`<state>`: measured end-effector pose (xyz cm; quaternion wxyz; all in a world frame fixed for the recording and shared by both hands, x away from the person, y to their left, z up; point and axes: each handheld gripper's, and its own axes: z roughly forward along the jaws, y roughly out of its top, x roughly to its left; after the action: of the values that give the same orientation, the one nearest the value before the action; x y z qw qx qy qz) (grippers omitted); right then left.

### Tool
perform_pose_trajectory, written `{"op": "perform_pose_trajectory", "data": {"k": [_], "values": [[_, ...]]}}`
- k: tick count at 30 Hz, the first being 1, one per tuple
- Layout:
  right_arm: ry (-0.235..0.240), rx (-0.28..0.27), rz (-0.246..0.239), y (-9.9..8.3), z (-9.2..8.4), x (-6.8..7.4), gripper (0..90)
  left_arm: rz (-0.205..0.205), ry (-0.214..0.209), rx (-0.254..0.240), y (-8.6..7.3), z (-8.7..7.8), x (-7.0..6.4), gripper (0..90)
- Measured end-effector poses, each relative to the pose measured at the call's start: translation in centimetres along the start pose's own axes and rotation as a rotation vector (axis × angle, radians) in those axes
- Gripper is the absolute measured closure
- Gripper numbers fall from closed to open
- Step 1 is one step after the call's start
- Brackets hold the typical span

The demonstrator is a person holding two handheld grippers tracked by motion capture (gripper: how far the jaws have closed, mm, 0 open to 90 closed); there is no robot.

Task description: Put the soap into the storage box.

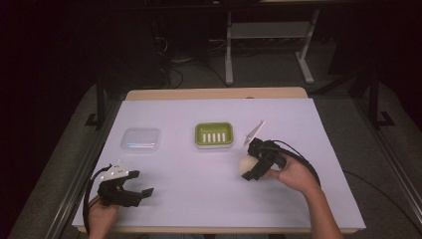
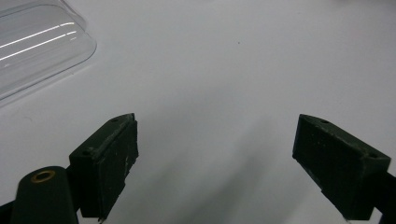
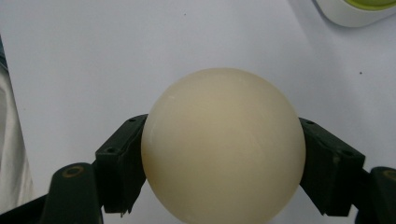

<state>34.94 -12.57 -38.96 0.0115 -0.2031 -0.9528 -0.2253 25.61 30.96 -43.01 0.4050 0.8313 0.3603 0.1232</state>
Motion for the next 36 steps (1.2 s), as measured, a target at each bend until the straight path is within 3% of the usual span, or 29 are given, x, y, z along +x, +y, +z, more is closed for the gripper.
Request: {"op": "perform_pose_trajectory", "data": {"k": [12,36], "values": [[0.006,0.013,-0.010,1.7,-0.2,-1.0,23.9,-0.001,-0.003,-0.007,0.0,-0.1,0.1,13.6],[0.037,-0.025,-0.036,5.6,-0.1,-2.8,23.9,-0.011,-0.003,-0.007,-0.1,-0.1,0.2,13.6]]}}
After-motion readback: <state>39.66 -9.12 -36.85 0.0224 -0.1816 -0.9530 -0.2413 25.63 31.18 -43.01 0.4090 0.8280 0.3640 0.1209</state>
